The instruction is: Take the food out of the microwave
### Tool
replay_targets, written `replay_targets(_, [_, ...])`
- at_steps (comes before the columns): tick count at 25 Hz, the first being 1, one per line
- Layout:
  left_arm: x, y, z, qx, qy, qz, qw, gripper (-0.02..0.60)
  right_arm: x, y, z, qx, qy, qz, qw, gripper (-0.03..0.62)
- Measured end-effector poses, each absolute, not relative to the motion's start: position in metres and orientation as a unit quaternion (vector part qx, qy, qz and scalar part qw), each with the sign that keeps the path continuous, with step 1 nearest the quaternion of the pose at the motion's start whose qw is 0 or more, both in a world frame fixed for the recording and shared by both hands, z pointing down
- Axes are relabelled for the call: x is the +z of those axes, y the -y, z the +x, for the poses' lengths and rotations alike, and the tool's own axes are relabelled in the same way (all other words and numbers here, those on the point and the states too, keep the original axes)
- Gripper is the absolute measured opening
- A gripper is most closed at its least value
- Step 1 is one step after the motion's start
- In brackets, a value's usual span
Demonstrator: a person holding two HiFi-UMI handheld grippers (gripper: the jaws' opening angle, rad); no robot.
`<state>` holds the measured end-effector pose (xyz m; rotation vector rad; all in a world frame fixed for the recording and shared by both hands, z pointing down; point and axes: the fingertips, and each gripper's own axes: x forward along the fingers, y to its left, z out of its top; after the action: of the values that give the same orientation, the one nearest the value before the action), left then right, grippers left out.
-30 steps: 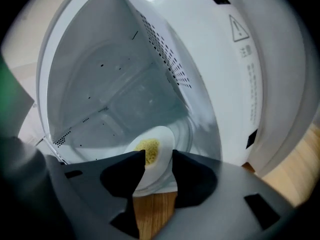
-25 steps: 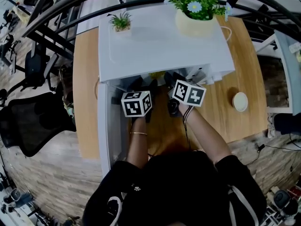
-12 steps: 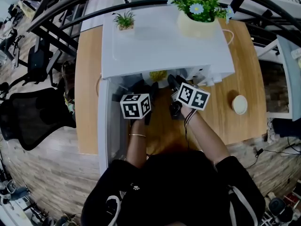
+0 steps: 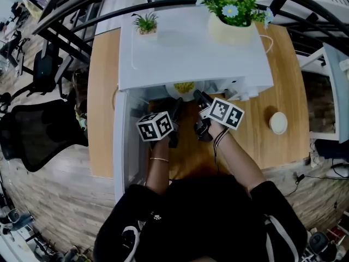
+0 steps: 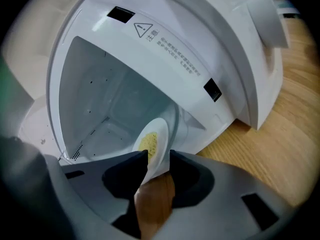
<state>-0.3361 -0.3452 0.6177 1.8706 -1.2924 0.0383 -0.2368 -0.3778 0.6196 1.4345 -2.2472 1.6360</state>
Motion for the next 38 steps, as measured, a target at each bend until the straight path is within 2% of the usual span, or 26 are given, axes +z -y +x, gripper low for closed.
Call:
replay_targets(6, [0.626, 0.344, -0.335, -0.028, 0.525, 0.72, 0.452, 0.178, 0.629, 0.375, -0.236, 0.55, 0.696, 0.462, -0.008, 0.08])
replay_targets(10, [0.626, 0.342, -0.328, -0.036, 0.516, 0.716, 0.468, 0.173, 0.629, 0.373, -0.238, 0.566, 0.685, 0.459, -0.016, 0.057])
replay_targets(15, [0.624, 0.341, -0.318, -0.066, 0.497, 0.712, 0.49, 0.163, 0.624, 0.368, -0.234, 0.594, 0.669, 0.442, -0.059, 0.031])
replay_targets(21, [0.622, 0.337, -0.31, -0.105, 0.484, 0.701, 0.514, 0.106, 0.621, 0.362, -0.226, 0.6, 0.669, 0.434, -0.066, 0.025])
replay_targets(38, [0.591, 0.312, -0.289, -0.12, 0.494, 0.718, 0.476, 0.095, 0.598, 0.337, -0.205, 0.605, 0.685, 0.396, -0.091, 0.032])
